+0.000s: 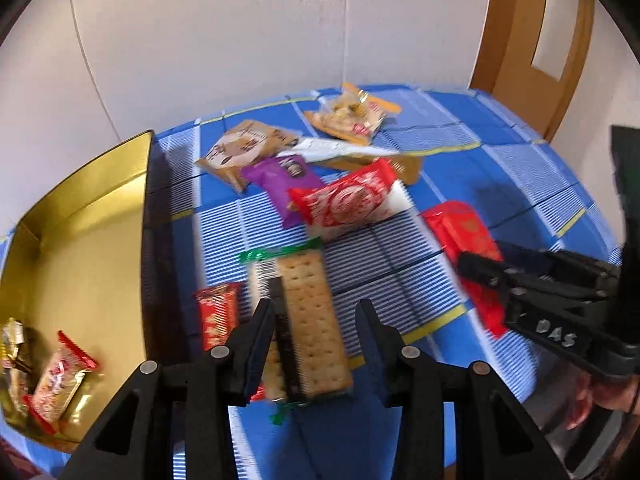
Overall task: Organize snacks
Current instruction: 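Grasp the green-edged saltine cracker pack with the left gripper while the right gripper holds the red packet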
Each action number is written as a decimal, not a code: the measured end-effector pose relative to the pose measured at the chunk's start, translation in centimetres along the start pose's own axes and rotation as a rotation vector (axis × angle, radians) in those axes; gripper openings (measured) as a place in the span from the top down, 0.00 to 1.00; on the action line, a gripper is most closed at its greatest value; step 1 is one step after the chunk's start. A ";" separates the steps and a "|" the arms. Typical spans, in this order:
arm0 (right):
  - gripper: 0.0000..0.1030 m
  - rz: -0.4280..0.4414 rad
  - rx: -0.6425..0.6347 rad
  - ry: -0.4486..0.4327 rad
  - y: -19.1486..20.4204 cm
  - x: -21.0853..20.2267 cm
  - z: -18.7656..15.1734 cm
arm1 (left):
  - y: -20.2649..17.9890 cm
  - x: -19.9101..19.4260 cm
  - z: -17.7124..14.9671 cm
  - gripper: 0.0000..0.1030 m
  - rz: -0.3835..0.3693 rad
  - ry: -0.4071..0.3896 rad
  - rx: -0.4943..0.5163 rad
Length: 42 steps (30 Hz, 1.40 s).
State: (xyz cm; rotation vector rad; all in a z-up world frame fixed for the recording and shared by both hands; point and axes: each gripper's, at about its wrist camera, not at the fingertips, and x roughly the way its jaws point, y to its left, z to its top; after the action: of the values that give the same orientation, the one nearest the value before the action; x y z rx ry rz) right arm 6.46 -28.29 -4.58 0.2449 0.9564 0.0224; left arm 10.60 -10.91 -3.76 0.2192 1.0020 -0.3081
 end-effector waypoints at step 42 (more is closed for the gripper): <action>0.58 -0.002 0.003 -0.006 0.0 0.0 0.0 | 0.3 0.2 -0.6 0.56 -0.052 -0.046 -0.035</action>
State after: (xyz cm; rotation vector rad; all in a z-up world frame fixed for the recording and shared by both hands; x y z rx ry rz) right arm 6.40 -28.30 -4.57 0.2465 0.9511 0.0182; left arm 10.37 -10.45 -4.24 0.1543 0.9683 -0.3415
